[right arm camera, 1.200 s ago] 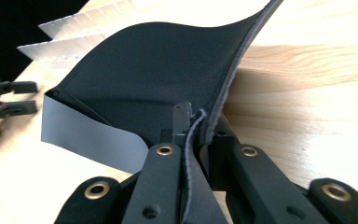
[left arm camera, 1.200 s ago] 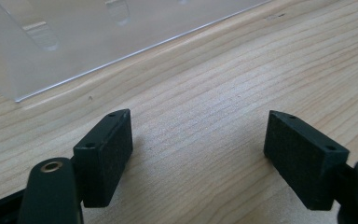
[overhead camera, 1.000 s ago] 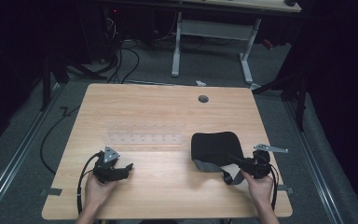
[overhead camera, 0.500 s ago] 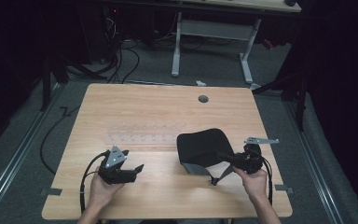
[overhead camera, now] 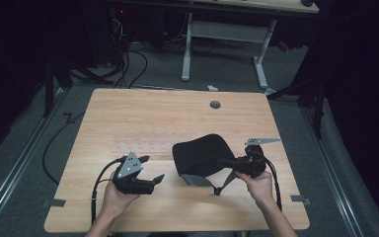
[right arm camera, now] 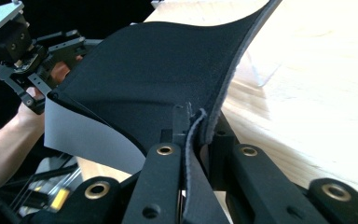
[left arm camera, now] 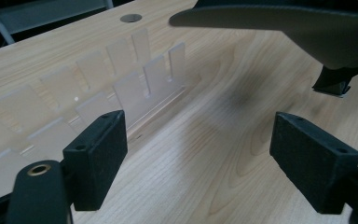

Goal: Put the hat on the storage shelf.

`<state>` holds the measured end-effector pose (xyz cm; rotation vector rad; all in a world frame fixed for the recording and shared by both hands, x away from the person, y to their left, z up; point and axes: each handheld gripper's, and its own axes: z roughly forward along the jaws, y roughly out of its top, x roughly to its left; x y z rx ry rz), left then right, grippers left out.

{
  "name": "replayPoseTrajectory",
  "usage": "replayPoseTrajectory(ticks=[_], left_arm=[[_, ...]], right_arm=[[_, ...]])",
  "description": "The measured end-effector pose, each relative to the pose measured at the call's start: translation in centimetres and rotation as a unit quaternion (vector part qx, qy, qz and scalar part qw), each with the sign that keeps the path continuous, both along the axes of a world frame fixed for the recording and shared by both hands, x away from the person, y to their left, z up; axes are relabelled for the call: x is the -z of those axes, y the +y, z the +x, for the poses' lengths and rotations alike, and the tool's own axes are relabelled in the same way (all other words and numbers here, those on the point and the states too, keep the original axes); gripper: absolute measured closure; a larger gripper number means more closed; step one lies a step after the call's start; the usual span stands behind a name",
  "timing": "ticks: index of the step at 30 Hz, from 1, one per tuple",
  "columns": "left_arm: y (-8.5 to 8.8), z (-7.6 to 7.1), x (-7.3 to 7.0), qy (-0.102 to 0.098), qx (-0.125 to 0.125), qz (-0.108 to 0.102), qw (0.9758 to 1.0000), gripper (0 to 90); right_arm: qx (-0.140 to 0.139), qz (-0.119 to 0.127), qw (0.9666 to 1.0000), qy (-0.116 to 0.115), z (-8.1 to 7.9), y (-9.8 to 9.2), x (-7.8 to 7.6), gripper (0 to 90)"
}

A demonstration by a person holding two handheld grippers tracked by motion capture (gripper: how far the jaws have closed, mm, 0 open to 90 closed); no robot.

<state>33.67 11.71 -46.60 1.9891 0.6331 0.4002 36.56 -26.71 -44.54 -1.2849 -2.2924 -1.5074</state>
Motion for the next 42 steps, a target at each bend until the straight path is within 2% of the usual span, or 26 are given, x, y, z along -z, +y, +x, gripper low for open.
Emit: replayPoseTrajectory(ticks=[5,12,17,23,34,42], left_arm=[[-0.5,-0.4,-0.5,-0.014,0.019,-0.003,0.9997,18.2],[-0.7,-0.7,-1.0,-0.026,0.032,-0.003,0.9991,17.5],[-1.0,-0.9,-1.1,-0.029,0.045,0.007,0.9985,16.6],[-1.3,-1.0,-1.2,-0.03,0.056,0.015,0.9979,15.8],[-1.3,-1.1,-1.2,-0.035,0.058,0.019,0.9975,15.5],[-1.4,-1.2,-1.3,-0.042,0.065,0.03,0.9966,14.7]], right_arm=[[-0.028,-0.003,0.9993,0.025,0.7,1.4,-0.3,85.8],[-0.051,-0.019,0.9977,0.042,1.4,2.6,-0.4,85.8],[-0.068,-0.027,0.9952,0.065,1.9,3.2,-0.3,85.8],[-0.079,-0.037,0.9929,0.081,2.3,3.9,-0.4,85.8],[-0.083,-0.047,0.9904,0.099,2.7,4.6,-0.3,85.8],[-0.092,-0.06,0.9865,0.122,2.8,4.8,-0.1,85.9]])
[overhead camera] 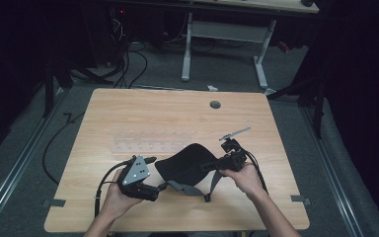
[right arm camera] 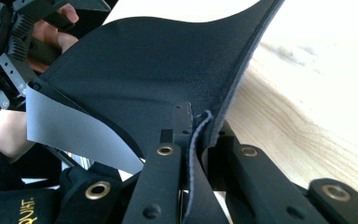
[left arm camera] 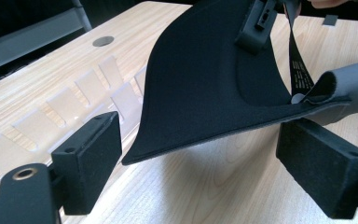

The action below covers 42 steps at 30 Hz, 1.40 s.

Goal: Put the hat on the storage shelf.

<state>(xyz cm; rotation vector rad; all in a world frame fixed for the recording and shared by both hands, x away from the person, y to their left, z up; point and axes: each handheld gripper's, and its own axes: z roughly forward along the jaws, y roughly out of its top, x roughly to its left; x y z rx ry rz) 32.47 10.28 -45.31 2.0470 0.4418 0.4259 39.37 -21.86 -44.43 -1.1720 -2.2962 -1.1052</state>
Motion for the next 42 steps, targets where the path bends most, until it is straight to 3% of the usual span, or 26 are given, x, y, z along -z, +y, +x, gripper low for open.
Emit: replayPoseTrajectory(ticks=[6,21,29,42], left_arm=[[-0.53,-0.04,0.22,0.005,0.013,0.001,0.9999,14.5],[-0.38,-0.06,0.3,0.012,0.021,-0.012,0.9996,21.6],[-0.32,-0.12,0.34,0.013,0.026,-0.012,0.9995,35.6],[0.2,0.08,0.22,0.03,0.04,-0.031,0.9983,51.3]], right_arm=[[0.003,-0.006,1.0,0.006,0.09,-0.14,0.05,85.9],[0.024,0.026,0.9993,0.007,0.29,-0.11,0.11,85.7],[0.034,0.047,0.9982,0.017,0.38,0.19,0.12,85.4],[0.046,0.067,0.9967,0.007,0.36,0.36,0.11,85.1]])
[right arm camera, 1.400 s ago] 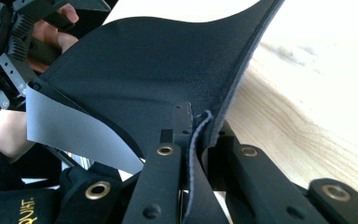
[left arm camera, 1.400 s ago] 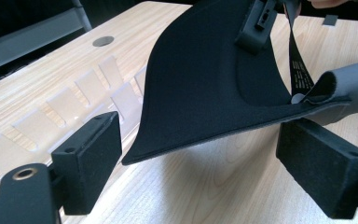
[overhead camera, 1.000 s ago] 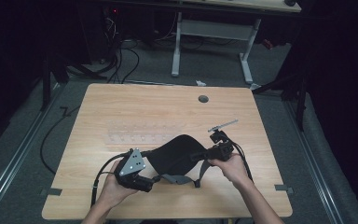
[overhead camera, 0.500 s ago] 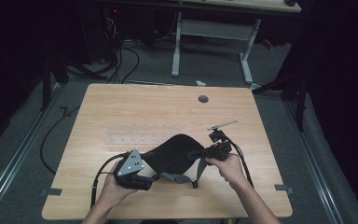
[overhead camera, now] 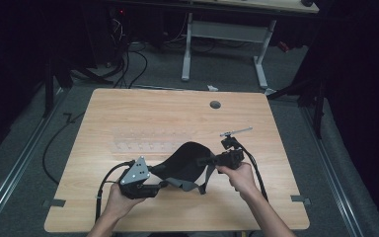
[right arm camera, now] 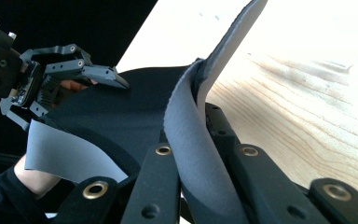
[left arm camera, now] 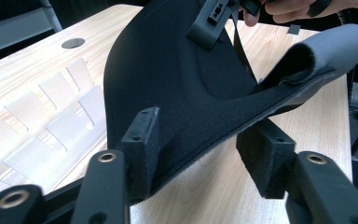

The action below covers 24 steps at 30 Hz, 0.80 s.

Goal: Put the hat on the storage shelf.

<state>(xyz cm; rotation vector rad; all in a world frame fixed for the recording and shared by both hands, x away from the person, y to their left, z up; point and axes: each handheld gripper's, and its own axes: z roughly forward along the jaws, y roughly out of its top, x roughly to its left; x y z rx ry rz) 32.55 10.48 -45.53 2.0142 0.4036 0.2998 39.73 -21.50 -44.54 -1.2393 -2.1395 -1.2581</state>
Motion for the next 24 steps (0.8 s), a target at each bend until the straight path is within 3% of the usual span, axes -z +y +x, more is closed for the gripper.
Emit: replayPoseTrajectory(ticks=[9,16,24], left_arm=[[0.23,0.07,0.12,0.001,-0.007,0.0,1.0,55.9],[0.05,0.0,0.22,-0.005,-0.012,0.016,0.9998,60.0],[-0.41,-0.09,0.35,-0.007,0.001,0.038,0.9992,67.4]], right_arm=[[0.004,0.007,1.0,-0.003,0.09,0.17,0.19,84.8],[0.009,0.011,0.9999,-0.003,0.17,0.22,0.3,84.8],[0.012,0.008,0.9999,-0.002,0.16,0.14,0.24,84.8]])
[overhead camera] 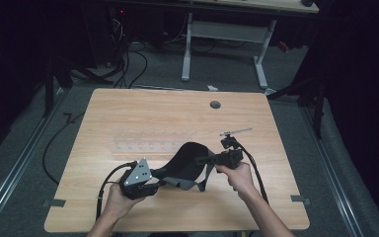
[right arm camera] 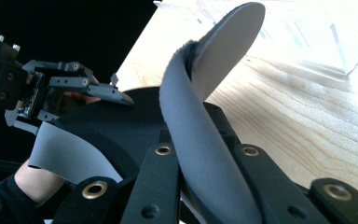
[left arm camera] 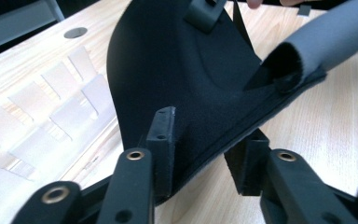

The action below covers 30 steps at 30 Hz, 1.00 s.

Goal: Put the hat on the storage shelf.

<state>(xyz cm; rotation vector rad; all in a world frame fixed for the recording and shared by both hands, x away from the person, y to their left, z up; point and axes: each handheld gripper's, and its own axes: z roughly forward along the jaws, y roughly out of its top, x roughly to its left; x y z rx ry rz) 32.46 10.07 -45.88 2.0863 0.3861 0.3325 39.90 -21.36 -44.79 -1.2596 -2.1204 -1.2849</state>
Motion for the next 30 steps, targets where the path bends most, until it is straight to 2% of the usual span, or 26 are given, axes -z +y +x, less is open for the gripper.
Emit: replayPoseTrajectory(ticks=[7,9,14,16,18,20,23,25,27,28,30], left_arm=[[-0.3,-0.2,-0.3,-0.006,0.026,0.004,0.9996,79.7],[-0.3,-0.3,-0.3,-0.009,0.038,0.002,0.9992,85.9],[-0.8,-0.6,-0.5,-0.012,0.055,0.008,0.9984,86.5],[-0.8,-0.6,-0.4,-0.009,0.054,0.011,0.9984,86.6],[-0.8,-0.6,-0.4,-0.007,0.054,0.011,0.9985,86.6],[-0.5,-0.5,-0.4,-0.002,0.049,0.008,0.9987,86.6],[-0.2,-0.4,-0.3,0.006,0.042,0.002,0.9991,86.6],[-0.1,-0.4,-0.3,0.007,0.039,0.002,0.9992,86.6],[0.0,-0.4,-0.3,0.01,0.035,-0.001,0.9994,86.6],[0.1,-0.4,-0.3,0.011,0.032,-0.001,0.9994,86.6],[0.2,-0.3,-0.3,0.014,0.027,-0.001,0.9995,86.6]], right_arm=[[0.006,0.001,1.0,0.002,0.1,0.0,0.0,83.0],[0.011,0.0,0.9999,0.002,0.2,0.0,0.2,80.8],[0.02,0.007,0.9998,0.002,0.5,0.0,0.4,75.0],[0.029,0.015,0.9995,0.001,0.6,0.0,0.5,66.3],[0.032,0.015,0.9994,0.0,0.5,-0.1,0.4,63.6],[0.041,0.021,0.9989,-0.004,0.5,-0.4,0.3,56.8],[0.063,0.033,0.9974,-0.013,0.2,-1.5,0.4,52.9],[0.066,0.034,0.9971,-0.017,0.1,-1.7,0.4,52.2],[0.071,0.024,0.9968,-0.027,-0.1,-2.0,0.4,50.8],[0.074,0.021,0.9962,-0.04,-0.4,-2.3,0.2,50.5],[0.078,0.021,0.9956,-0.047,-0.6,-2.5,0.1,50.3]])
